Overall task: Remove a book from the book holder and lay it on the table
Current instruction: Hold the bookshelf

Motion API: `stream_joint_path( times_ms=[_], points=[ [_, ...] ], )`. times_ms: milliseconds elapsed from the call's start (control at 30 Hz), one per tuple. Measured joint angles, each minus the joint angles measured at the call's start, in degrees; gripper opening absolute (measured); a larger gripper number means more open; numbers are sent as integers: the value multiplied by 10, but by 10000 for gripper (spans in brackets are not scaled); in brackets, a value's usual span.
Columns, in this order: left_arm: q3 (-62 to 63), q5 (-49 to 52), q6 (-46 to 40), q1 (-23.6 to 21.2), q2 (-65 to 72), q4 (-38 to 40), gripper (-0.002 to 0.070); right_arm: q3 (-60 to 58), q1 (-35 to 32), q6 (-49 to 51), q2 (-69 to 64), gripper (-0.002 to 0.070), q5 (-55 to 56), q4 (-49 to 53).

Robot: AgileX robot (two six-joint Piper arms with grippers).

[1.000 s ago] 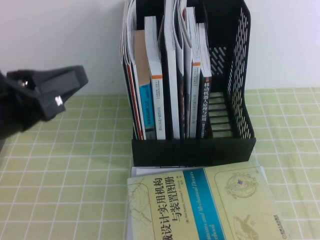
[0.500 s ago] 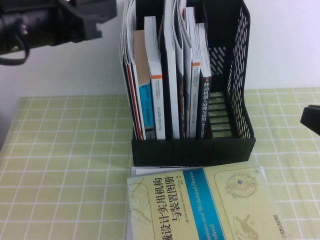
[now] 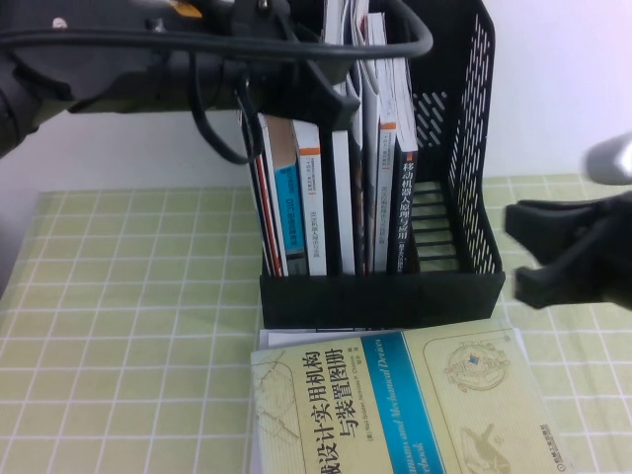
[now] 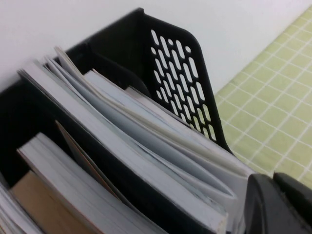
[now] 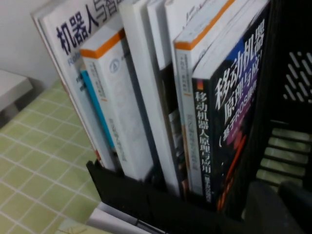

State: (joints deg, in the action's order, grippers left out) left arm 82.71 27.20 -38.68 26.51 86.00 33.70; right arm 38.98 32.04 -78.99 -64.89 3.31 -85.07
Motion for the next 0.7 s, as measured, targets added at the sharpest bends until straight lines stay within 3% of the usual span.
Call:
stream_joint_path(
  times_ms=[133, 400, 700],
  points=[
    [11, -13, 1, 0, 14, -2, -3, 38, 18, -14, -72, 124, 7, -4],
    [14, 4, 1, 0, 46, -30, -3, 144, 19, -14, -193, 363, 10, -20],
    [16, 10, 3, 0, 46, -42, -3, 205, 20, -28, -260, 394, 45, -21]
  ],
)
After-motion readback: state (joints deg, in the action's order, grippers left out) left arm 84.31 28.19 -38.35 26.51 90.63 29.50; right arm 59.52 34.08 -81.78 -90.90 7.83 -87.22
